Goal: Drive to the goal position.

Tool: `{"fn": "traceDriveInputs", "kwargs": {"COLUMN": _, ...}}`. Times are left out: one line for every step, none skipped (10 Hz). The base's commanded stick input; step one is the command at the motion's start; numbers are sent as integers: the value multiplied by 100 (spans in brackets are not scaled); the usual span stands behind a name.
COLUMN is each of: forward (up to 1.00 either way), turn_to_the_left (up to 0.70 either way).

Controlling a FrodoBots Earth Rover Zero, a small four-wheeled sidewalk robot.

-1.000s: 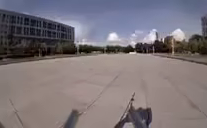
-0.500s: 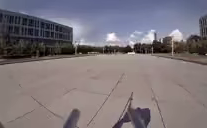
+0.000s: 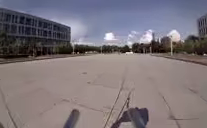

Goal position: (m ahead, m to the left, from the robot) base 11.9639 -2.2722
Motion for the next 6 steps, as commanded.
{"fn": "traceDriveInputs", "kwargs": {"forward": 100, "turn_to_the_left": -4}}
{"fn": "traceDriveInputs", "kwargs": {"forward": 100, "turn_to_the_left": -38}}
{"fn": "traceDriveInputs", "kwargs": {"forward": 100, "turn_to_the_left": -38}}
{"fn": "traceDriveInputs", "kwargs": {"forward": 100, "turn_to_the_left": -38}}
{"fn": "traceDriveInputs", "kwargs": {"forward": 100, "turn_to_the_left": -38}}
{"fn": "traceDriveInputs", "kwargs": {"forward": 100, "turn_to_the_left": -38}}
